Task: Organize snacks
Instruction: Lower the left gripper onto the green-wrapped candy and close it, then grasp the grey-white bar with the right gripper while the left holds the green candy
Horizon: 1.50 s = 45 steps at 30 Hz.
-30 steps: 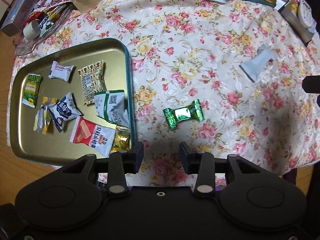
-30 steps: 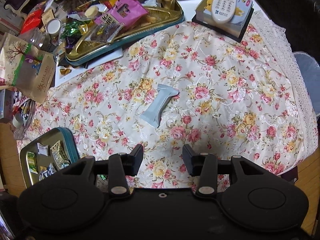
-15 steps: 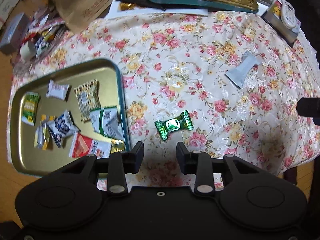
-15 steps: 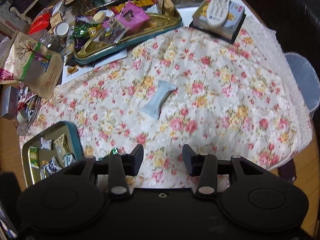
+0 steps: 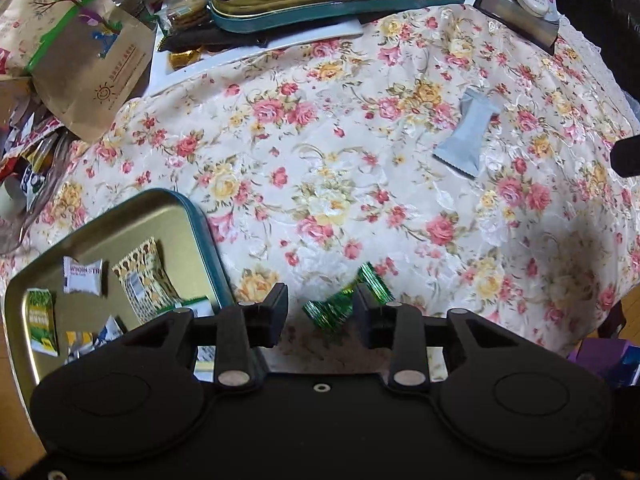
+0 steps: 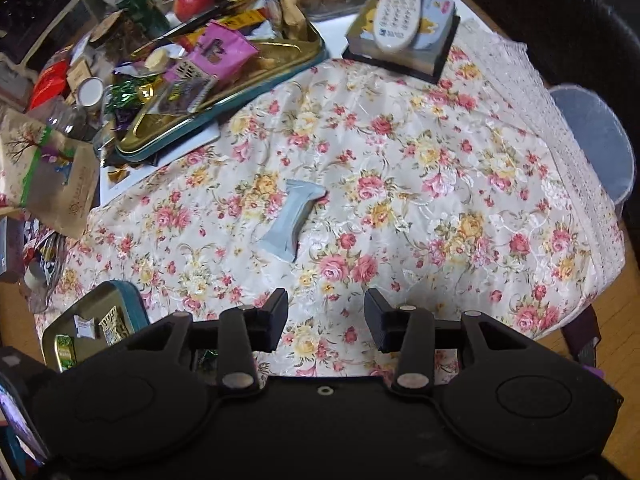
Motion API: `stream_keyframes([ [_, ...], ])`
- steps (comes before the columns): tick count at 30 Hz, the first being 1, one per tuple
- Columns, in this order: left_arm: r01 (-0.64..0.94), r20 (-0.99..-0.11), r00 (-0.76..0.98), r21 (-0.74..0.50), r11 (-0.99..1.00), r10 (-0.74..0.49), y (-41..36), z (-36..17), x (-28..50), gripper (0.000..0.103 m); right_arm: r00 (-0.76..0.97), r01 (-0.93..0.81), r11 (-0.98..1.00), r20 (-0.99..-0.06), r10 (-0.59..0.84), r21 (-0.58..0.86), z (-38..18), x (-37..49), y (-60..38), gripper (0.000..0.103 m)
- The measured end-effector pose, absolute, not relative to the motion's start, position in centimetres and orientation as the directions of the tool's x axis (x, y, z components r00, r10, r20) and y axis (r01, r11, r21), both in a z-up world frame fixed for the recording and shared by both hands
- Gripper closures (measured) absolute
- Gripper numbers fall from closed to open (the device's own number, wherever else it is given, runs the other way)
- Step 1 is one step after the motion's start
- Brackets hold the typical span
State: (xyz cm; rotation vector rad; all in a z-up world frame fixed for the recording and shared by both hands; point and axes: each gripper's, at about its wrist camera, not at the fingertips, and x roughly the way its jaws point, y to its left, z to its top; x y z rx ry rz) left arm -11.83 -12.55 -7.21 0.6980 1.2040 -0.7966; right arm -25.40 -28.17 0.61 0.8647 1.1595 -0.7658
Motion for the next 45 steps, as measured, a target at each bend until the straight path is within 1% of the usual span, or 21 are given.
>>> stream_keyframes([
  [3,0.852,-0.977,0.114,0.003,0.523,-0.179,-12.8,-7.7,-11.6,0.059,0.241,0.869,0.453,-0.970,-0.038,0.198,0.2,-25.0,-28.9,0.058],
  [5,0.876,-0.980,0.091,-0.005,0.482,-0.176,-13.1,-8.1,-12.1,0.059,0.234,0.871,0.453,-0.971,-0.038,0.192,0.1,-24.7,-29.0,0.058],
  [9,0.917,-0.980,0.129,0.060,0.395,-0.152,-13.7,-8.6,-13.6,0.059,0.234,0.863,0.464,-0.972,-0.013,0.201,-0.2,-24.2,-29.0,0.058],
  [15,0.928,-0.983,0.135,0.080,0.364,-0.127,-13.8,-9.5,-13.8,0.059,0.239,0.849,0.484,-0.971,0.012,0.214,-0.3,-24.0,-28.5,0.058],
  [21,0.934,-0.986,0.140,0.100,0.342,-0.093,-14.1,-10.9,-13.7,0.059,0.249,0.857,0.458,-0.968,0.033,0.236,-0.5,-24.0,-29.1,0.058],
  [23,0.933,-0.987,0.142,0.108,0.342,-0.076,-14.4,-11.3,-13.7,0.065,0.250,0.862,0.446,-0.967,0.039,0.241,-0.7,-24.1,-29.4,0.058],
  [24,0.931,-0.988,0.138,0.107,0.348,-0.066,-14.5,-11.5,-13.7,0.072,0.252,0.864,0.440,-0.967,0.043,0.245,-0.7,-24.1,-29.5,0.058],
  [25,0.929,-0.989,0.132,0.098,0.357,-0.072,-14.6,-11.4,-13.7,0.075,0.254,0.865,0.436,-0.966,0.047,0.249,-0.8,-24.1,-29.6,0.058],
  [27,0.917,-0.990,0.126,0.091,0.387,-0.068,-15.0,-11.3,-13.6,0.077,0.257,0.864,0.433,-0.965,0.056,0.255,-0.9,-23.9,-29.6,0.058],
  [33,0.850,-0.988,0.147,0.097,0.518,-0.056,-15.7,-10.7,-12.2,0.078,0.251,0.862,0.441,-0.966,0.061,0.251,-1.7,-22.5,-29.8,0.059],
  [40,0.688,-0.990,0.105,0.007,0.726,-0.089,-15.0,-9.5,-8.7,0.078,0.275,0.869,0.398,-0.956,0.108,0.295,-4.1,-20.7,-30.0,0.059],
  [42,0.655,-0.989,0.122,0.017,0.755,-0.084,-14.8,-9.3,-8.4,0.078,0.280,0.866,0.411,-0.957,0.075,0.286,-4.5,-20.0,-30.3,0.059],
  [45,0.623,-0.987,0.130,0.010,0.782,-0.091,-14.2,-9.1,-7.9,0.078,0.225,0.874,0.453,-0.973,-0.054,0.177,-5.3,-18.9,-30.7,0.060],
])
